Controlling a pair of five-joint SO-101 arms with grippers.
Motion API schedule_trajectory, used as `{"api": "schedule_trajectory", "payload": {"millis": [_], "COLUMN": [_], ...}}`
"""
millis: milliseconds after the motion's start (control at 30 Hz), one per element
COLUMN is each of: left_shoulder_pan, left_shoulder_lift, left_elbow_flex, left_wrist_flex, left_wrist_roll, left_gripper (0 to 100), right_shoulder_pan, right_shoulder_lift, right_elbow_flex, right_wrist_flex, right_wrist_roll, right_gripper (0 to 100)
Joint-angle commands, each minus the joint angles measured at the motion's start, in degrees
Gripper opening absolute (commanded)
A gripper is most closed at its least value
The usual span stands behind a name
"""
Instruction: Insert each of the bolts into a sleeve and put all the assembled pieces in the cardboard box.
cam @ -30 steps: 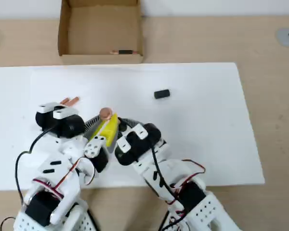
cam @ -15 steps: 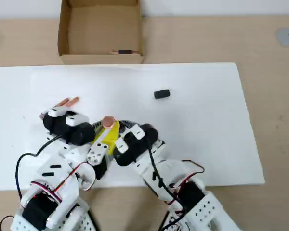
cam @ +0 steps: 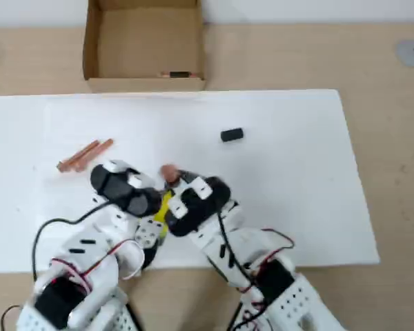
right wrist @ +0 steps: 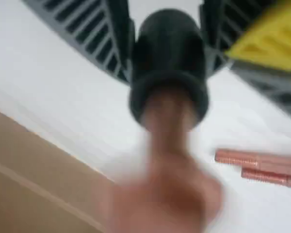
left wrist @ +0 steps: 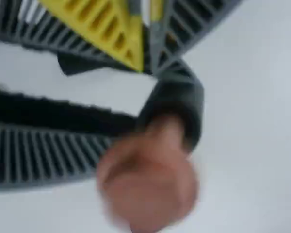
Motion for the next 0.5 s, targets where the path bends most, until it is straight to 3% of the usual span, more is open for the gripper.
{"api": "schedule_trajectory", "payload": {"millis": [0, 267, 467], "left_shoulder_pan": [0.8, 0.0, -10.5], "left_shoulder_lift": [0.0, 0.0, 0.0], "left_elbow_flex": [-0.4, -0.4, -3.7], "left_wrist_flex": [2.7, 2.7, 1.6], "left_wrist_roll": [-0.6, -0.6, -0.5], "left_gripper": [2, 8, 8], "right_shoulder_pan": [-0.2, -0.2, 2.6], "right_shoulder_lift": [-0.5, -0.5, -0.5], "right_elbow_flex": [0.0, -0.1, -0.7], "right_wrist_flex": [-1.8, -1.8, -1.8], "right_wrist_roll": [-0.5, -0.5, -0.3], "right_gripper": [1.0, 1.0, 1.0]}}
